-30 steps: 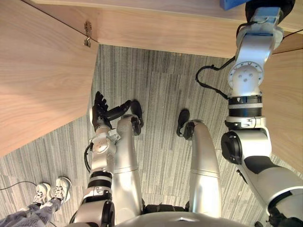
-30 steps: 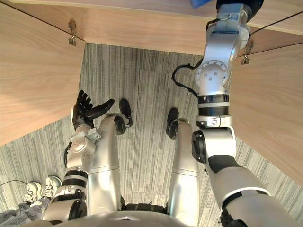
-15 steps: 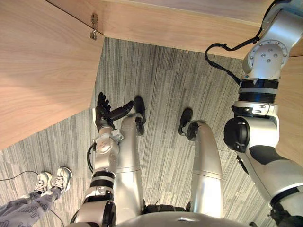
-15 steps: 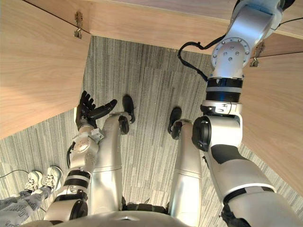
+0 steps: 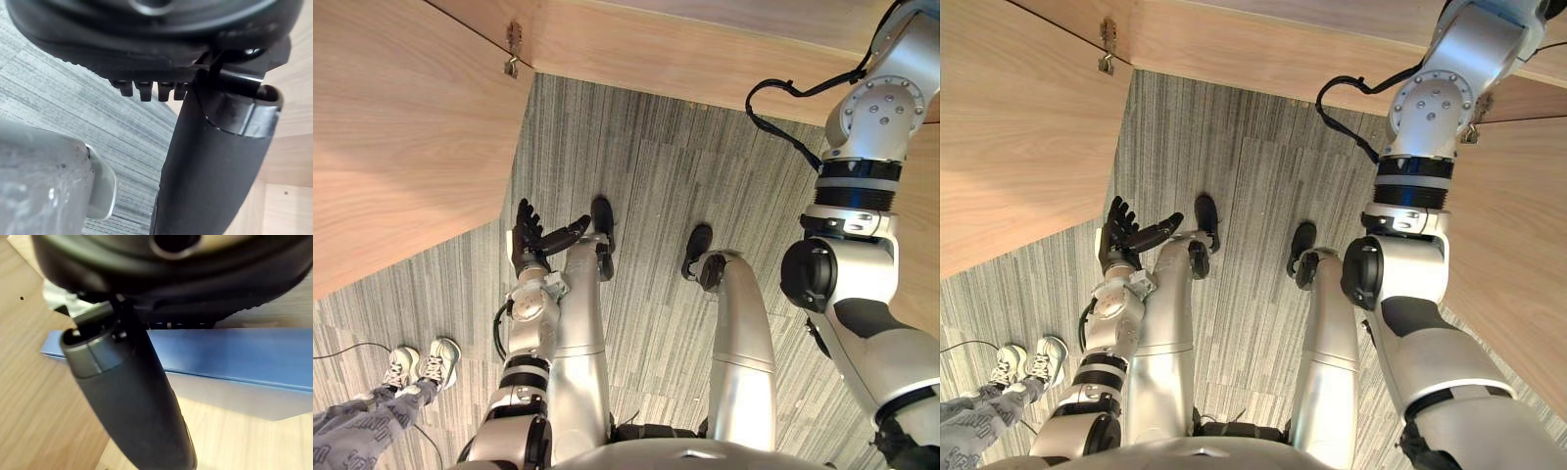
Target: Walk over to the cabinet, pick up the folder, carry it to the office cabinet, place the folder inside the office cabinet, then close the office cabinet door
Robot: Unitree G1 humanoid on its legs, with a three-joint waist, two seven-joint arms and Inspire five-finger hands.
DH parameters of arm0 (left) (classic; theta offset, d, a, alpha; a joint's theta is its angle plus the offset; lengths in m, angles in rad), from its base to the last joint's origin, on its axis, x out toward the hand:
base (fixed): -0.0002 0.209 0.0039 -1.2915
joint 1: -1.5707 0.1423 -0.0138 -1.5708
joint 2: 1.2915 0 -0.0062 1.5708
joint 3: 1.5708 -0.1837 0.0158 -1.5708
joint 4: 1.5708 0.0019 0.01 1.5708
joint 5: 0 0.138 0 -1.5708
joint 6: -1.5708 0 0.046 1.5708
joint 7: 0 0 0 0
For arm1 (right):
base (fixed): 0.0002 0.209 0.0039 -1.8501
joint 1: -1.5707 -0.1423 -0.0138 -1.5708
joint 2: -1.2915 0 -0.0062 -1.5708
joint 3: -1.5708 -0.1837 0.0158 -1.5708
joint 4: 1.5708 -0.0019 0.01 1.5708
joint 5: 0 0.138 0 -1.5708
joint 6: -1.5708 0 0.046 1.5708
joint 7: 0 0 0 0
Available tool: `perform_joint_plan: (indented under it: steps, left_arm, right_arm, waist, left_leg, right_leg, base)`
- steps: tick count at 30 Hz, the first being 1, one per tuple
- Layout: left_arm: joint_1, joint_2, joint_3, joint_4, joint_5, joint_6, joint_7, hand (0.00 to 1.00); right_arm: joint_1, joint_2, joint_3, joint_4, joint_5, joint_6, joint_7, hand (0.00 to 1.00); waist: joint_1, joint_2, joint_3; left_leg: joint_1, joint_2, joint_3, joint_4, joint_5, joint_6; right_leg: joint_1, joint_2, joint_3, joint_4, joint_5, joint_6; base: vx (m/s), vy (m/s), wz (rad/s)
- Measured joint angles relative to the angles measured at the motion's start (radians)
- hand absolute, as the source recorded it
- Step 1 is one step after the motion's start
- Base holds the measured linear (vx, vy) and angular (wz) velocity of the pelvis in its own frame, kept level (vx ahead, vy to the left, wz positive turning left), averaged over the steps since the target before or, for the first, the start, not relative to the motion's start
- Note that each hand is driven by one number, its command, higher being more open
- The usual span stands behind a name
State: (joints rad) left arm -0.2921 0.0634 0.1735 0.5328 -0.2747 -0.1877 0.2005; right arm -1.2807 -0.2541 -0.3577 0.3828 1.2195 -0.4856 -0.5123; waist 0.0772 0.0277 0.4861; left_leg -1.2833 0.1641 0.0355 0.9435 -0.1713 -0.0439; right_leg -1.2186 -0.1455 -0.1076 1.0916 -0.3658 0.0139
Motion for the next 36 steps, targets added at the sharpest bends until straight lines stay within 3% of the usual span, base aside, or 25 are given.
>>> perform_joint_plan:
  steps: [6,17,21,30,36]
  left_arm:
    - [0.001,0.0,0.0,0.001,0.0,0.0,-0.003,1.0]
    - [0.014,0.013,0.003,0.027,0.001,0.002,-0.034,1.0]
    - [0.03,0.03,0.003,0.044,0.001,0.003,-0.044,1.0]
    - [0.033,0.048,0.008,0.073,0.01,0.001,-0.057,1.0]
    - [0.019,0.076,0.001,0.086,0.011,0.017,-0.062,1.0]
  right_arm:
    - [0.021,-0.027,0.025,0.0,-0.003,0.009,0.007,1.0]
    - [0.155,-0.183,0.13,-0.029,-0.052,0.115,0.145,1.0]
    - [0.211,-0.256,0.192,-0.034,-0.092,0.157,0.206,1.0]
    - [0.342,-0.336,0.212,-0.039,-0.24,0.217,0.273,1.0]
    - [0.373,-0.389,0.308,-0.034,-0.387,0.255,0.314,1.0]
  waist:
    - [0.002,0.0,0.0]
    - [-0.007,-0.001,-0.001]
    - [-0.025,-0.004,-0.003]
    - [-0.029,-0.016,-0.009]
    - [-0.044,-0.016,-0.009]
  left_leg:
    - [0.0,0.002,0.001,0.0,0.0,0.0]
    - [0.029,0.012,0.008,-0.018,0.0,0.0]
    - [0.047,0.014,0.014,-0.033,0.0,0.0]
    - [0.067,0.033,0.034,-0.049,0.0,0.0]
    - [0.072,0.049,0.043,-0.06,0.002,0.003]
  right_leg:
    - [0.0,0.001,0.0,0.0,0.0,0.0]
    - [0.03,0.009,-0.002,-0.029,0.006,-0.007]
    - [0.046,0.01,-0.002,-0.045,0.008,-0.006]
    - [0.065,0.022,0.0,-0.072,0.016,-0.005]
    - [0.068,0.036,0.002,-0.094,0.031,-0.008]
  base:
    - [-0.03,0.046,-0.01]
    - [-0.02,0.041,-0.02]
    - [-0.01,0.05,-0.01]
    - [-0.01,0.051,-0.04]
    - [-0.02,0.059,-0.08]
